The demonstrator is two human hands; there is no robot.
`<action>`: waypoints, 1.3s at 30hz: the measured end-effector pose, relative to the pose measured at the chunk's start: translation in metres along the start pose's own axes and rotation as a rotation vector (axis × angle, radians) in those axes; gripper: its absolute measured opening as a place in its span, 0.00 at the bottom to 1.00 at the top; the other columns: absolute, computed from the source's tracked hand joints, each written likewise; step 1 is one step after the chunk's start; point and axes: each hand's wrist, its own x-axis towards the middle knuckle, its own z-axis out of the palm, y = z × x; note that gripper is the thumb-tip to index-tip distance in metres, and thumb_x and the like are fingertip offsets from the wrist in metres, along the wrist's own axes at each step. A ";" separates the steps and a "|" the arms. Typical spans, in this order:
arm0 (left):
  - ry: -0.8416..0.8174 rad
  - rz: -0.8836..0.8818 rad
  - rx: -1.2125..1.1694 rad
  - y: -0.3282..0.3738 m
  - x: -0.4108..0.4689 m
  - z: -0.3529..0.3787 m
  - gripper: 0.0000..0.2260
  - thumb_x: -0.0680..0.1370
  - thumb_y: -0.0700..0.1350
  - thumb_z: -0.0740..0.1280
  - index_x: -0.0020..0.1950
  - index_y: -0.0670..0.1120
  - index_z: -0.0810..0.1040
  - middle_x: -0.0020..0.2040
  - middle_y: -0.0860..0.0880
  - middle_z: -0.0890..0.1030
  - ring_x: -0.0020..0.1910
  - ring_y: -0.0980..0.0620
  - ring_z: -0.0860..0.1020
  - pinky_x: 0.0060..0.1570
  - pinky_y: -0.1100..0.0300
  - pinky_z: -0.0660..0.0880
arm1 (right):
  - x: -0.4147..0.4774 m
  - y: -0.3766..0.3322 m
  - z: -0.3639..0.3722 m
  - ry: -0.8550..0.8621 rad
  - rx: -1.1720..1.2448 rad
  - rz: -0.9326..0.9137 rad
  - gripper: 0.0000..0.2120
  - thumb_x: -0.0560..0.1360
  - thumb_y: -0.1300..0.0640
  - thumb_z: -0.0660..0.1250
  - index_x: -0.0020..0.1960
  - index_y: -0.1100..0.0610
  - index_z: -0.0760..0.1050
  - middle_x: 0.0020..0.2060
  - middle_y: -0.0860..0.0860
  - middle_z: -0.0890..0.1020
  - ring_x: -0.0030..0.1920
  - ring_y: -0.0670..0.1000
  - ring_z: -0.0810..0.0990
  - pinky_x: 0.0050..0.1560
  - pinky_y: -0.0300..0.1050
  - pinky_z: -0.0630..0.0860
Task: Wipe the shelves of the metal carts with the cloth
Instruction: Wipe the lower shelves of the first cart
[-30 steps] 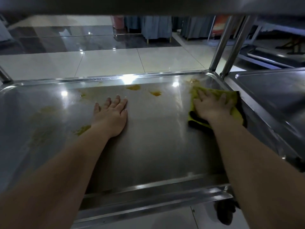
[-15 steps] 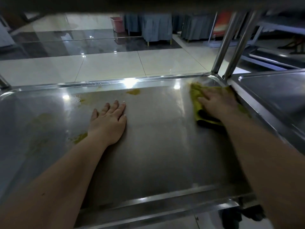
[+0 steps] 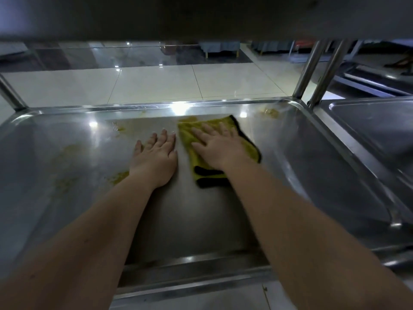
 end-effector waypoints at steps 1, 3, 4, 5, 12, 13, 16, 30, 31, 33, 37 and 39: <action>0.003 -0.002 -0.011 0.001 -0.001 0.000 0.25 0.83 0.54 0.43 0.80 0.56 0.43 0.80 0.55 0.42 0.78 0.53 0.42 0.75 0.47 0.38 | -0.004 0.031 -0.004 0.018 -0.022 0.049 0.27 0.80 0.35 0.44 0.77 0.36 0.46 0.79 0.42 0.48 0.78 0.57 0.45 0.75 0.61 0.42; 0.007 0.002 -0.003 0.002 -0.001 0.002 0.25 0.83 0.54 0.43 0.79 0.57 0.43 0.80 0.55 0.42 0.78 0.53 0.42 0.74 0.47 0.37 | -0.017 0.104 -0.014 0.053 -0.035 0.218 0.27 0.80 0.35 0.45 0.78 0.37 0.48 0.79 0.44 0.51 0.78 0.59 0.48 0.75 0.61 0.45; 0.011 0.004 0.003 0.002 0.000 0.002 0.25 0.83 0.54 0.43 0.79 0.57 0.43 0.80 0.55 0.42 0.78 0.53 0.42 0.74 0.47 0.37 | -0.029 0.138 -0.020 0.065 -0.019 0.325 0.27 0.80 0.35 0.45 0.78 0.37 0.49 0.79 0.45 0.52 0.78 0.60 0.49 0.75 0.62 0.45; 0.012 0.001 0.007 0.002 0.001 0.003 0.25 0.83 0.54 0.43 0.79 0.57 0.43 0.80 0.56 0.42 0.78 0.52 0.42 0.74 0.46 0.38 | -0.041 0.165 -0.024 0.064 0.004 0.430 0.27 0.79 0.34 0.45 0.77 0.36 0.48 0.79 0.45 0.51 0.78 0.60 0.48 0.75 0.64 0.45; 0.014 0.007 0.008 0.002 0.004 0.003 0.24 0.82 0.53 0.43 0.79 0.56 0.45 0.80 0.55 0.43 0.79 0.51 0.44 0.74 0.44 0.38 | -0.043 0.086 -0.010 0.047 -0.003 0.415 0.26 0.81 0.37 0.42 0.78 0.37 0.43 0.79 0.42 0.45 0.77 0.63 0.43 0.72 0.68 0.39; 0.007 0.006 0.000 0.001 0.005 0.003 0.24 0.83 0.53 0.44 0.80 0.56 0.45 0.80 0.55 0.44 0.79 0.51 0.44 0.74 0.44 0.38 | -0.041 0.048 -0.002 0.044 -0.009 0.312 0.26 0.81 0.37 0.42 0.78 0.37 0.43 0.79 0.42 0.45 0.77 0.63 0.43 0.72 0.67 0.38; -0.019 -0.006 -0.082 -0.001 0.004 -0.002 0.25 0.82 0.49 0.47 0.80 0.53 0.47 0.80 0.55 0.45 0.78 0.53 0.44 0.74 0.47 0.38 | -0.048 -0.043 0.017 0.022 -0.009 0.069 0.26 0.80 0.37 0.41 0.77 0.36 0.42 0.79 0.42 0.44 0.77 0.62 0.39 0.70 0.67 0.34; -0.038 -0.021 0.014 -0.105 -0.047 -0.029 0.24 0.84 0.56 0.44 0.80 0.56 0.47 0.80 0.53 0.45 0.79 0.50 0.42 0.76 0.47 0.41 | -0.056 -0.049 0.012 -0.063 0.018 0.042 0.27 0.80 0.35 0.40 0.77 0.36 0.40 0.78 0.41 0.41 0.77 0.60 0.37 0.73 0.64 0.34; -0.039 -0.017 0.031 -0.105 -0.047 -0.029 0.24 0.84 0.56 0.44 0.80 0.56 0.46 0.80 0.53 0.45 0.79 0.50 0.42 0.76 0.46 0.42 | -0.062 -0.049 0.011 -0.082 0.007 0.017 0.27 0.80 0.35 0.40 0.77 0.35 0.39 0.78 0.41 0.41 0.77 0.60 0.37 0.73 0.64 0.35; -0.036 -0.018 0.053 -0.103 -0.046 -0.028 0.24 0.84 0.56 0.44 0.79 0.57 0.44 0.80 0.53 0.44 0.79 0.50 0.43 0.76 0.45 0.43 | -0.086 -0.050 0.013 -0.079 -0.046 -0.088 0.27 0.79 0.35 0.38 0.76 0.34 0.37 0.78 0.40 0.41 0.77 0.60 0.38 0.74 0.64 0.36; -0.027 -0.025 0.069 -0.104 -0.046 -0.026 0.24 0.83 0.55 0.44 0.79 0.57 0.43 0.80 0.54 0.43 0.79 0.50 0.44 0.75 0.46 0.43 | -0.145 -0.054 0.019 -0.055 -0.042 -0.413 0.27 0.74 0.30 0.32 0.73 0.30 0.32 0.76 0.35 0.39 0.77 0.55 0.35 0.74 0.61 0.33; -0.027 -0.020 0.073 -0.103 -0.046 -0.025 0.24 0.83 0.55 0.44 0.79 0.57 0.43 0.80 0.54 0.43 0.79 0.50 0.44 0.75 0.46 0.43 | -0.142 -0.049 0.017 -0.093 -0.028 -0.505 0.26 0.74 0.29 0.32 0.72 0.27 0.32 0.76 0.34 0.39 0.77 0.53 0.34 0.74 0.59 0.33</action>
